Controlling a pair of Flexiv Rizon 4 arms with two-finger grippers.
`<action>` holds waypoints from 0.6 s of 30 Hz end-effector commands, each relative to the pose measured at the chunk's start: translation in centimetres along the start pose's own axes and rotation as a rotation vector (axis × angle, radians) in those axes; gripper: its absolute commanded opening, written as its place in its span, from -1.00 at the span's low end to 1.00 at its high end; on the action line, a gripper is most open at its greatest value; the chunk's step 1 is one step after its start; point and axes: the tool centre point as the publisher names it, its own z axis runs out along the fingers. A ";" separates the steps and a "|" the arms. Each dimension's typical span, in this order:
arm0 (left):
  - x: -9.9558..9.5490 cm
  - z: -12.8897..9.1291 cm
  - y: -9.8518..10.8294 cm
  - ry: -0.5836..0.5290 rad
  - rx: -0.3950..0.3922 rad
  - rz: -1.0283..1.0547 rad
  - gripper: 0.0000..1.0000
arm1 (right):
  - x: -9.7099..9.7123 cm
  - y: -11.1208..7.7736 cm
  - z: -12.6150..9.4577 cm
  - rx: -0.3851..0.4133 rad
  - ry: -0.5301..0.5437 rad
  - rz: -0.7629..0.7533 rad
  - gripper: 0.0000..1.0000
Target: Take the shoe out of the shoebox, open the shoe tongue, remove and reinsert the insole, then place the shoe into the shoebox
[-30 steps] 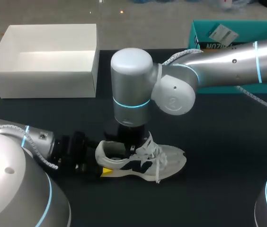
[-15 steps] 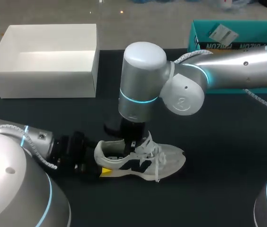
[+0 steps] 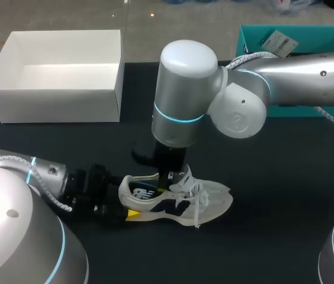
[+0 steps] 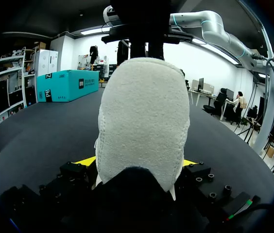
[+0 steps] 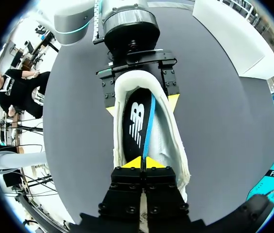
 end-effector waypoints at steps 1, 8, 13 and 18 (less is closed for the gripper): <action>0.0 0.2 0.1 -0.002 -0.004 -0.001 -1.00 | -0.2 -1.2 -0.7 -0.034 -0.007 0.012 -1.00; 0.0 0.2 0.1 -0.002 -0.004 -0.001 -1.00 | -0.6 -1.4 -0.8 -0.038 -0.006 0.025 -1.00; 0.0 0.2 0.1 -0.002 -0.004 -0.001 -1.00 | -1.1 -1.9 -2.0 -0.084 -0.031 0.051 -1.00; 0.0 0.2 0.1 -0.002 -0.004 -0.001 -1.00 | -1.3 -2.1 -2.4 -0.098 -0.041 0.064 -1.00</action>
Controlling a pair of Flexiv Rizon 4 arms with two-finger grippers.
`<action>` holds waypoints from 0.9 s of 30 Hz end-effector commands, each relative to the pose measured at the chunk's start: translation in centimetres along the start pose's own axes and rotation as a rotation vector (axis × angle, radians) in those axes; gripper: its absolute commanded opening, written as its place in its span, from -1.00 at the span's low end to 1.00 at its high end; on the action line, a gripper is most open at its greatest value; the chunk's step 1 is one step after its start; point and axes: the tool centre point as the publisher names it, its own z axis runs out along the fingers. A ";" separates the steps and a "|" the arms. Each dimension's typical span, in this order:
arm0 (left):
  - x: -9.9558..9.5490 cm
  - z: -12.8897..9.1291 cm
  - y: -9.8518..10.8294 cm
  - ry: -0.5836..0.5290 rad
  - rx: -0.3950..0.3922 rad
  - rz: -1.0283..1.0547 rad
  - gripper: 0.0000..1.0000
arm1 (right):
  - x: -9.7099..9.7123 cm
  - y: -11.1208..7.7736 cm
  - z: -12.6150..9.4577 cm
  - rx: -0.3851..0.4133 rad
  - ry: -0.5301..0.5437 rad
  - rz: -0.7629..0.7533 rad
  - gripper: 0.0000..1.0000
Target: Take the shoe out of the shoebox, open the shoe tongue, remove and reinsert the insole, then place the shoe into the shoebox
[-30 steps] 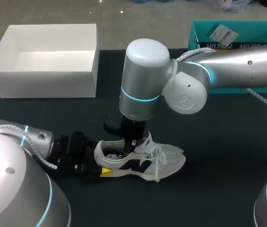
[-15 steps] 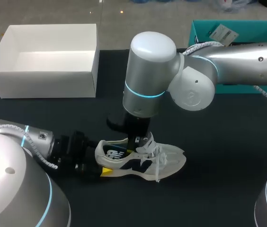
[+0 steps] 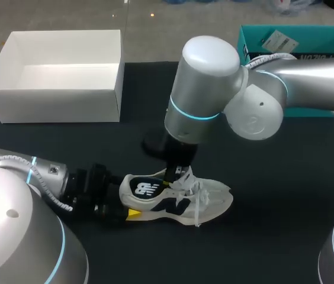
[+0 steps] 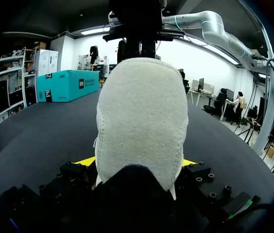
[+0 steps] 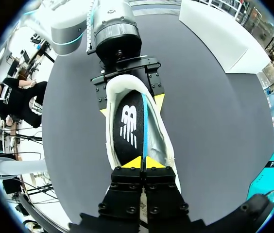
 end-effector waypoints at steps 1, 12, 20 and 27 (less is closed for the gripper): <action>0.0 0.1 0.2 -0.001 -0.005 -0.001 -1.00 | -0.2 -1.1 -1.0 -0.028 -0.008 0.007 -1.00; 0.0 0.1 0.2 -0.001 -0.005 -0.001 -1.00 | 0.1 -1.1 -1.7 -0.081 -0.010 0.001 -1.00; 0.0 0.1 0.2 -0.001 -0.005 -0.001 -1.00 | 0.0 -0.8 -1.8 -0.094 -0.016 -0.003 -1.00; 0.0 0.1 0.2 -0.001 -0.005 -0.001 -1.00 | 0.3 0.3 -0.9 -0.096 0.019 -0.040 -1.00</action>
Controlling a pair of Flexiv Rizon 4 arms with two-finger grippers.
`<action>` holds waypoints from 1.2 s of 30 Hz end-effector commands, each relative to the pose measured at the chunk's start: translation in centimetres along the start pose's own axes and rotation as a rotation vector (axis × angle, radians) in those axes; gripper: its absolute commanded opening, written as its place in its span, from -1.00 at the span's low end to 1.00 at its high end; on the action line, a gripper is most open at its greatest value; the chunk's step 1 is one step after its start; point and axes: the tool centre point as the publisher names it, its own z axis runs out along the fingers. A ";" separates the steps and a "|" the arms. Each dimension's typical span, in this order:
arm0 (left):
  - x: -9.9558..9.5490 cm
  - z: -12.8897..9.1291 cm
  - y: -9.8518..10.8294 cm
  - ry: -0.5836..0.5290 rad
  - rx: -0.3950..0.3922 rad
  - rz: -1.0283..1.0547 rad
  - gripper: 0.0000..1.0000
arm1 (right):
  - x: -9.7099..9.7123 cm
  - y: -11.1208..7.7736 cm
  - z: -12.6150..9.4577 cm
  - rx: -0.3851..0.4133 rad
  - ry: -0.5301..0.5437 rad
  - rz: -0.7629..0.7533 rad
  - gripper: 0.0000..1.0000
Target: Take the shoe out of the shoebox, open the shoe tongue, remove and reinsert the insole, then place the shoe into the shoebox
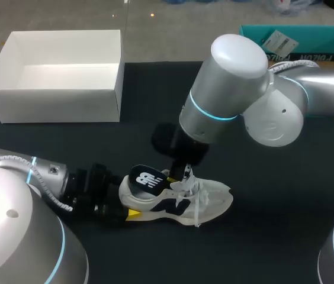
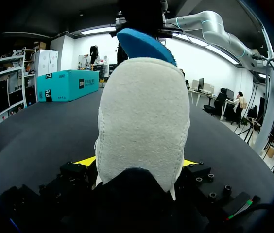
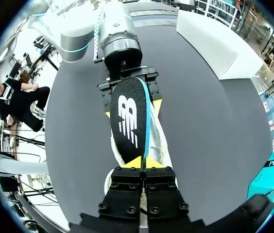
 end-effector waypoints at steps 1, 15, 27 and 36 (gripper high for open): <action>0.0 0.1 0.1 -0.001 -0.003 -0.001 -1.00 | 0.1 0.9 1.1 -0.007 0.027 -0.027 -1.00; 0.0 0.1 0.1 -0.001 -0.003 -0.001 -1.00 | 0.0 2.5 2.0 -0.028 0.057 -0.064 -0.27; 0.0 0.1 0.1 -0.001 -0.003 -0.001 -1.00 | -1.0 2.2 3.0 -0.040 0.126 -0.059 0.15; 0.0 0.1 0.1 -0.001 -0.003 -0.001 -1.00 | -1.5 2.1 4.3 -0.058 0.197 -0.059 0.52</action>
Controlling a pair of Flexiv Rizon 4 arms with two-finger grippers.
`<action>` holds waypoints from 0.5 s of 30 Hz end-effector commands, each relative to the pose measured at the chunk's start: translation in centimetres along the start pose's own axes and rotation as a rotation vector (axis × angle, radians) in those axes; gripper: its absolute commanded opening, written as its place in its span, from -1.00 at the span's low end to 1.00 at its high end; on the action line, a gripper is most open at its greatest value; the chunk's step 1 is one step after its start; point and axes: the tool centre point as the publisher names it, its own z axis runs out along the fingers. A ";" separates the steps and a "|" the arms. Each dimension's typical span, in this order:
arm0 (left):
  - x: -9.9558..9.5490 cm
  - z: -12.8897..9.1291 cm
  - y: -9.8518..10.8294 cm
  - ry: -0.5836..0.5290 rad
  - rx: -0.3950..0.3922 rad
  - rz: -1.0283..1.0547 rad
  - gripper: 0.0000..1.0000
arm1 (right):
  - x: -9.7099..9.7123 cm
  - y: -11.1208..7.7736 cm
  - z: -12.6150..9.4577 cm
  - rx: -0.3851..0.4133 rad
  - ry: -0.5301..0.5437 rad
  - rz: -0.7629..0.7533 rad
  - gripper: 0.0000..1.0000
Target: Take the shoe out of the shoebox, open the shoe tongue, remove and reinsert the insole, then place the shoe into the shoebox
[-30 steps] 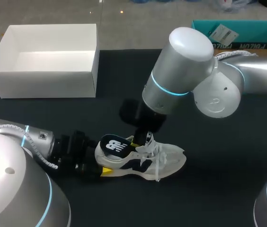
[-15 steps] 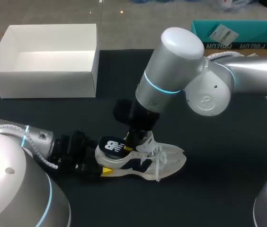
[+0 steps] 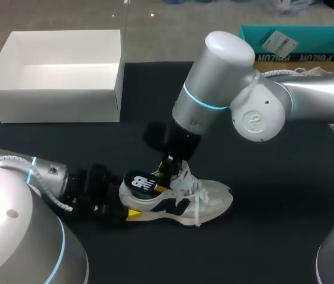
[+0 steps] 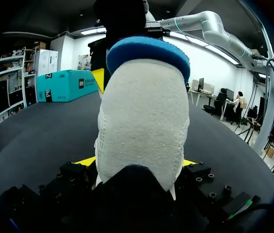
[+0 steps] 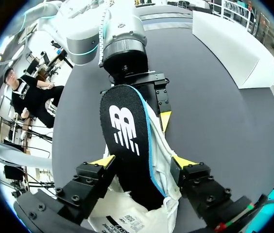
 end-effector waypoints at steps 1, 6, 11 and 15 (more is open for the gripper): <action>0.0 0.1 0.1 -0.001 -0.004 -0.001 -1.00 | -0.7 -0.1 1.2 -0.023 0.039 -0.003 0.50; 0.0 0.1 0.1 -0.001 -0.004 -0.001 -1.00 | -0.5 -0.2 1.7 -0.021 0.080 -0.013 0.23; 0.0 0.1 0.1 -0.001 -0.004 -0.001 -1.00 | -0.3 -0.4 2.1 -0.013 0.102 -0.014 -0.19; 0.0 0.1 0.1 -0.001 -0.004 -0.001 -1.00 | -0.1 -0.5 1.9 -0.014 0.102 -0.009 -0.80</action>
